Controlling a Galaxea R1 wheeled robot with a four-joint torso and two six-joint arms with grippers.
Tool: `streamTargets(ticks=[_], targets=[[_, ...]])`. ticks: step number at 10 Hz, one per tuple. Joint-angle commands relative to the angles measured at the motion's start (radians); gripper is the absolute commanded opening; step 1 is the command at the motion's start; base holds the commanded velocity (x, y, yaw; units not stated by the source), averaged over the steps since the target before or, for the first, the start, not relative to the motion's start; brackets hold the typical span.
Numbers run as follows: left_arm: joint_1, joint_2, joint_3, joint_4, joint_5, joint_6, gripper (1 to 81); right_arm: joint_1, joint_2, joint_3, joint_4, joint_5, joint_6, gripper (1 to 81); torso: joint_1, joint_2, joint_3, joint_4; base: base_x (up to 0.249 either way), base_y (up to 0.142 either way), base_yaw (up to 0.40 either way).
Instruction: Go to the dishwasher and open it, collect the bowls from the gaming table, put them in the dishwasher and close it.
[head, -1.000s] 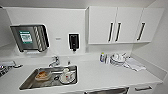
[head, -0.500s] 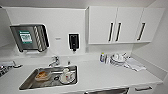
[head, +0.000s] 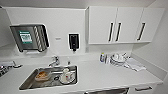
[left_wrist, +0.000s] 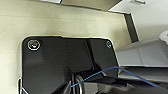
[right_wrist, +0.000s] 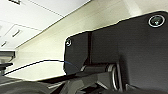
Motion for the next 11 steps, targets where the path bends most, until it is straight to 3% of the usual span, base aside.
streamTargets(ticks=[1, 2, 3, 4, 5, 10, 11], targets=[[-0.042, -0.111, 0.120, 0.006, -0.026, 0.001, 81.1, 0.079, -0.136, 0.188, 0.019, -0.054, 0.008, 81.1, 0.000, 0.000, 0.000, 0.000, 0.000, 0.000, 0.000], [-0.044, -0.128, 0.136, 0.007, -0.027, 0.002, 81.1, 0.090, -0.177, 0.244, 0.039, -0.054, 0.011, 81.1, 0.000, 0.000, 0.000, 0.000, 0.000, 0.000, 0.000], [-0.042, -0.148, 0.157, 0.008, -0.035, 0.004, 81.1, 0.101, -0.219, 0.296, 0.054, -0.054, 0.011, 81.1, 0.064, -0.100, 0.000, 0.000, 0.000, 0.000, 0.000], [-0.039, -0.169, 0.186, 0.011, -0.053, 0.007, 81.1, 0.110, -0.257, 0.345, 0.054, -0.054, 0.011, 81.1, 0.067, -0.104, 0.000, 0.000, 0.000, 0.000, 0.000], [-0.038, -0.201, 0.229, 0.011, -0.057, 0.010, 81.1, 0.122, -0.301, 0.399, 0.054, -0.054, 0.011, 81.1, 0.076, -0.120, -0.060, 0.000, 0.000, 0.000, 0.000], [-0.045, -0.309, 0.341, 0.031, -0.098, 0.006, 81.1, 0.216, -0.434, 0.555, 0.059, -0.051, 0.014, 81.1, 0.175, -0.277, -0.207, 0.000, 0.000, 0.000, 0.000], [-0.055, -0.332, 0.360, 0.031, -0.100, 0.004, 81.1, 0.234, -0.446, 0.569, 0.059, -0.052, 0.024, 81.1, 0.197, -0.312, -0.146, 0.000, 0.000, 0.000, 0.000]])
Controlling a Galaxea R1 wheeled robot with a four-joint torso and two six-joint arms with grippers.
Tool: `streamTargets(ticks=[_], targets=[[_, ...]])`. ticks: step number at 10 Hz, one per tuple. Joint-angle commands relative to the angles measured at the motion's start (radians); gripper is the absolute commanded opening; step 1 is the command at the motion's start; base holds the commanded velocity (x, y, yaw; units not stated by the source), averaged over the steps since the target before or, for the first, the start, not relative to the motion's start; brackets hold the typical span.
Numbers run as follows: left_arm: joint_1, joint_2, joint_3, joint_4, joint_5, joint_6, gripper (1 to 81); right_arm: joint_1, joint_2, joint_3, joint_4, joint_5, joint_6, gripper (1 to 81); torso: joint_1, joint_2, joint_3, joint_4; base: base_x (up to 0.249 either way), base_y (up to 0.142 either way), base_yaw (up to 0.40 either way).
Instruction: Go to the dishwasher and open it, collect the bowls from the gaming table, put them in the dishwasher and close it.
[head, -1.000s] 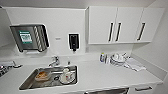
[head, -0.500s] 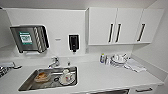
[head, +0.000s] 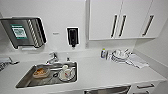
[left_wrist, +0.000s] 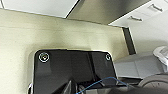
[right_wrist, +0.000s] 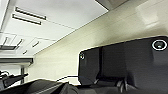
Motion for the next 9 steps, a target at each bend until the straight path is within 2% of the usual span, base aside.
streamTargets(ticks=[1, 4, 6, 8, 9], targets=[[-0.076, -0.107, 0.089, 0.023, 0.026, -0.003, 81.1, 0.118, -0.075, 0.082, 0.019, -0.040, 0.023, 81.1, 0.062, -0.097, 0.001, 0.000, 0.000, 0.000, 0.000], [-0.183, -0.255, 0.258, 0.011, 0.027, -0.006, 81.1, 0.155, -0.073, 0.087, 0.016, -0.041, 0.031, 81.1, 0.121, -0.190, -0.014, 0.000, 0.000, 0.000, 0.000], [-0.279, -0.338, 0.366, 0.011, 0.044, -0.057, 81.1, 0.183, -0.081, 0.085, 0.024, -0.041, 0.043, 81.1, 0.170, -0.269, -0.014, 0.000, 0.000, 0.000, 0.000], [-0.355, -0.371, 0.425, 0.008, 0.113, -0.061, 81.1, 0.218, -0.104, 0.091, 0.030, -0.050, 0.061, 81.1, 0.213, -0.335, -0.015, 0.000, 0.000, 0.000, 0.000], [-0.394, -0.370, 0.442, 0.009, 0.153, -0.070, 81.1, 0.238, -0.112, 0.094, 0.030, -0.066, 0.072, 81.1, 0.235, -0.370, -0.078, 0.000, 0.000, 0.000, 0.000]])
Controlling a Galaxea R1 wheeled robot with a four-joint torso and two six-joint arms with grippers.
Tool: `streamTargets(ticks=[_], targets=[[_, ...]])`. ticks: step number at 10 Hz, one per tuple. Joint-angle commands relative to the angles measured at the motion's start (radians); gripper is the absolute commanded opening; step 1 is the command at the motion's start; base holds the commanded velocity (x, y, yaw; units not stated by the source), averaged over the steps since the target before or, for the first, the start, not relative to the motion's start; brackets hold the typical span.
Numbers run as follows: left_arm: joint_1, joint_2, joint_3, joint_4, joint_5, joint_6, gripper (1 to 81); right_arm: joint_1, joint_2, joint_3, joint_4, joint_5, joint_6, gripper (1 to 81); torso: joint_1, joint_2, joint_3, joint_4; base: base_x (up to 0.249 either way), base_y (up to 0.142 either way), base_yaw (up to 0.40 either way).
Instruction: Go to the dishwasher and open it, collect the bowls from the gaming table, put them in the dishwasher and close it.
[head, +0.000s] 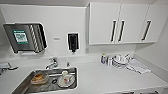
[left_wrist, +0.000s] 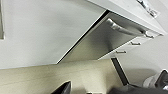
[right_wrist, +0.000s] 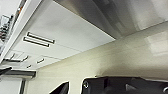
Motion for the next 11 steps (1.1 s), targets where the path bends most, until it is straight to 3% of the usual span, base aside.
streamTargets(ticks=[1, 5, 6, 8, 11], targets=[[-0.182, -0.078, 0.125, 0.014, 0.168, -0.030, 81.1, 0.139, -0.079, 0.050, 0.021, -0.057, 0.037, 81.1, 0.061, -0.095, -0.092, 0.000, 0.000, 0.000, 0.000], [-0.227, -0.090, 0.223, 0.035, 0.194, -0.021, 81.1, 0.227, -0.145, 0.108, 0.021, -0.062, 0.097, 81.1, 0.144, -0.224, -0.176, 0.000, 0.000, 0.000, 0.000], [-0.253, -0.111, 0.257, 0.037, 0.203, -0.021, 81.1, 0.262, -0.157, 0.127, 0.022, -0.071, 0.114, 81.1, 0.167, -0.259, -0.126, 0.000, 0.000, 0.000, 0.000], [-0.311, -0.148, 0.310, 0.032, 0.277, -0.021, 81.1, 0.319, -0.175, 0.148, 0.022, -0.091, 0.193, 81.1, 0.208, -0.322, -0.144, 0.000, 0.000, 0.000, 0.000], [-0.319, -0.154, 0.313, 0.032, 0.278, -0.021, 81.1, 0.383, -0.194, 0.164, 0.022, -0.154, 0.258, 81.1, 0.272, -0.423, -0.169, 0.000, 0.000, 0.000, 0.000]])
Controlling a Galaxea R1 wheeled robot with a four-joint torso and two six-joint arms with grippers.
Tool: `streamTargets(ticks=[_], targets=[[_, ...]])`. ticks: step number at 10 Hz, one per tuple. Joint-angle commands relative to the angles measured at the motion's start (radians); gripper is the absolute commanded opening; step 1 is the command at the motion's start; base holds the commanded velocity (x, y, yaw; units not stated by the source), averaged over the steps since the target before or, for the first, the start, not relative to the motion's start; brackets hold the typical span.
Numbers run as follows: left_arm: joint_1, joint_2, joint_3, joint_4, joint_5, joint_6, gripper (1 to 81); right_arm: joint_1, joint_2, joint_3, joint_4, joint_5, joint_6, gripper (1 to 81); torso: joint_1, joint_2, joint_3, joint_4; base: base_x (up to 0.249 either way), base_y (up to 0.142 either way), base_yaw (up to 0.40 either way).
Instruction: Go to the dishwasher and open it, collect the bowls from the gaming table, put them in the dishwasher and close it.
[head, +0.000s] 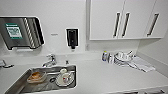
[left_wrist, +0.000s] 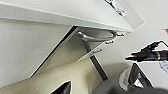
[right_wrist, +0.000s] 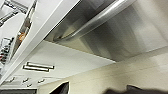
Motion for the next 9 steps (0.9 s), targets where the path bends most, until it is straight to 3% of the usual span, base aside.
streamTargets(ticks=[1, 3, 5, 6, 7, 9], targets=[[-0.082, -0.028, 0.016, 0.013, 0.049, 0.005, 81.1, 0.129, -0.068, 0.042, 0.014, -0.073, 0.061, 81.1, -0.003, 0.004, -0.094, 0.000, 0.000, 0.000, 0.000], [-0.080, -0.013, -0.009, 0.011, 0.051, 0.005, 81.1, 0.130, -0.074, 0.045, 0.012, -0.075, 0.062, 81.1, 0.013, -0.022, -0.115, 0.000, 0.000, 0.000, 0.000], [-0.079, -0.016, -0.013, 0.013, 0.051, 0.004, 81.1, 0.150, -0.079, 0.058, 0.015, -0.076, 0.076, 81.1, 0.019, -0.031, -0.176, 0.000, 0.000, 0.000, 0.000], [-0.085, -0.021, -0.018, 0.013, 0.051, 0.002, 81.1, 0.167, -0.079, 0.068, 0.015, -0.076, 0.082, 81.1, 0.084, -0.131, -0.118, 0.000, 0.000, 0.000, 0.000], [-0.088, -0.025, -0.019, 0.011, 0.051, 0.002, 81.1, 0.184, -0.074, 0.078, 0.017, -0.084, 0.085, 81.1, 0.087, -0.136, -0.155, 0.000, 0.000, 0.000, 0.000], [-0.097, -0.027, -0.019, 0.013, 0.051, 0.002, 81.1, 0.195, -0.065, 0.081, 0.019, -0.089, 0.089, 81.1, 0.109, -0.169, -0.182, 0.000, 0.000, 0.000, 0.000]])
